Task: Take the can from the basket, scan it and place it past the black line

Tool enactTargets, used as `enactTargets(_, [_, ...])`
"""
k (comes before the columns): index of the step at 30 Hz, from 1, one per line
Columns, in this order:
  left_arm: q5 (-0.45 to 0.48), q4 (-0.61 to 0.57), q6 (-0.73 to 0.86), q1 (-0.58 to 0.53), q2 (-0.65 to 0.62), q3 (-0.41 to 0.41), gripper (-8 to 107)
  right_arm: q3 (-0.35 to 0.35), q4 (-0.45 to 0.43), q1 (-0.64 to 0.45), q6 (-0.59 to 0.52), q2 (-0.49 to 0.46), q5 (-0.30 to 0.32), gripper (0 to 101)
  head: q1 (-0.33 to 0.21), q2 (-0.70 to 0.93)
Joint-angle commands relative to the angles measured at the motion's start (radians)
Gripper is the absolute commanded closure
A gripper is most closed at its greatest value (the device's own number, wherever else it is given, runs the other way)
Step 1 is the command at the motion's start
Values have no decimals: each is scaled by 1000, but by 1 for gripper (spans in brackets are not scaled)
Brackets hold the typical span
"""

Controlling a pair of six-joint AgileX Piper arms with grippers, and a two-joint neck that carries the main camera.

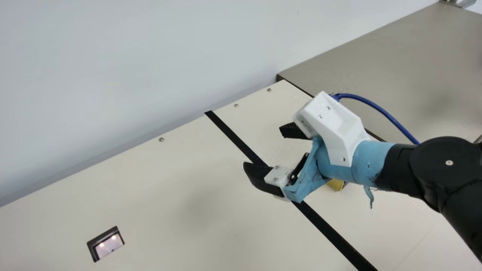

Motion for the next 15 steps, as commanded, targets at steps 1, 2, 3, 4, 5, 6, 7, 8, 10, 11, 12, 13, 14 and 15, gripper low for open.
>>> enactTargets(1, [0, 0, 0, 0, 0, 0, 9, 16, 87, -28, -25, -15, 22, 0, -37, -28])
enactTargets(2, [0, 0, 0, 0, 0, 0, 9, 26, 106, -40, -32, -26, 30, 0, -37, -28])
enactTargets(3, [0, 0, 0, 0, 0, 0, 9, 37, 124, -49, -38, -36, 37, 0, -37, -28])
enactTargets(4, [0, 0, 0, 0, 0, 0, 9, 47, 141, -57, -42, -47, 45, 0, -37, -28])
enactTargets(5, [0, 0, 0, 0, 0, 0, 9, 59, 158, -66, -45, -60, 54, 0, -37, -28])
enactTargets(6, [0, 0, 0, 0, 0, 0, 9, 70, 172, -73, -46, -73, 61, 0, -37, -28])
enactTargets(7, [0, 0, 0, 0, 0, 0, 9, 82, 185, -80, -45, -88, 69, 0, -37, -28])
enactTargets(8, [0, 0, 0, 0, 0, 0, 9, 95, 194, -87, -43, -104, 73, 0, -37, -28])
enactTargets(10, [0, 0, 0, 0, 0, 0, 9, 119, 205, -100, -38, -133, 84, 0, -37, -28])
enactTargets(11, [0, 0, 0, 0, 0, 0, 9, 130, 207, -104, -34, -147, 89, 0, -37, -28])
enactTargets(12, [0, 0, 0, 0, 0, 0, 9, 115, 202, -101, -42, -126, 83, 0, -37, -28])
enactTargets(13, [0, 0, 0, 0, 0, 0, 9, 126, 207, -104, -37, -140, 87, 0, -37, -28])
enactTargets(14, [0, 0, 0, 0, 0, 0, 9, 132, 207, -104, -35, -148, 87, 0, -37, -28])
enactTargets(15, [0, 0, 0, 0, 0, 0, 9, 132, 207, -104, -35, -149, 87, 0, -37, -28])
